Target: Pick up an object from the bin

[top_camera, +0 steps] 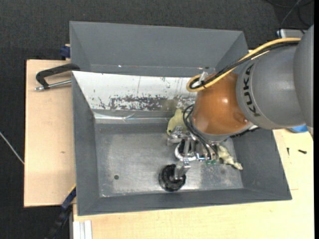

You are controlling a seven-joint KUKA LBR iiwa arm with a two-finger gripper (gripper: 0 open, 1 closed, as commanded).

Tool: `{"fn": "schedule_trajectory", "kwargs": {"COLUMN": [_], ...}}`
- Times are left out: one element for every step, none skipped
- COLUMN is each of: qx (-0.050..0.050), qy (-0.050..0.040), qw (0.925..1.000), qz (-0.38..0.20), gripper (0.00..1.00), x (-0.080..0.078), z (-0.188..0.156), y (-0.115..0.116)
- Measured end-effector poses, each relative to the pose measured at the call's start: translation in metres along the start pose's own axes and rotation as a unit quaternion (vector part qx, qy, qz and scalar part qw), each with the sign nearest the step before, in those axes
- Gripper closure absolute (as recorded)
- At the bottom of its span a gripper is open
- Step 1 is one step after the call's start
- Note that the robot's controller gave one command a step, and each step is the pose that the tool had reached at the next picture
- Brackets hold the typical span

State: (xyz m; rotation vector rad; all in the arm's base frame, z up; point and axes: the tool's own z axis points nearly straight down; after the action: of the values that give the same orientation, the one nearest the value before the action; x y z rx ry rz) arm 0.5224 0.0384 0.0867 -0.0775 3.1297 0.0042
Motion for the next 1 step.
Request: {"fn": "schedule_trajectory", "kwargs": {"qx": [0.0], "qy": [0.0059], "qw": [1.0], "qz": [0.0], "gripper": [1.0], "x": [0.0025], "z": [0.0016], "y": [-0.0002]}}
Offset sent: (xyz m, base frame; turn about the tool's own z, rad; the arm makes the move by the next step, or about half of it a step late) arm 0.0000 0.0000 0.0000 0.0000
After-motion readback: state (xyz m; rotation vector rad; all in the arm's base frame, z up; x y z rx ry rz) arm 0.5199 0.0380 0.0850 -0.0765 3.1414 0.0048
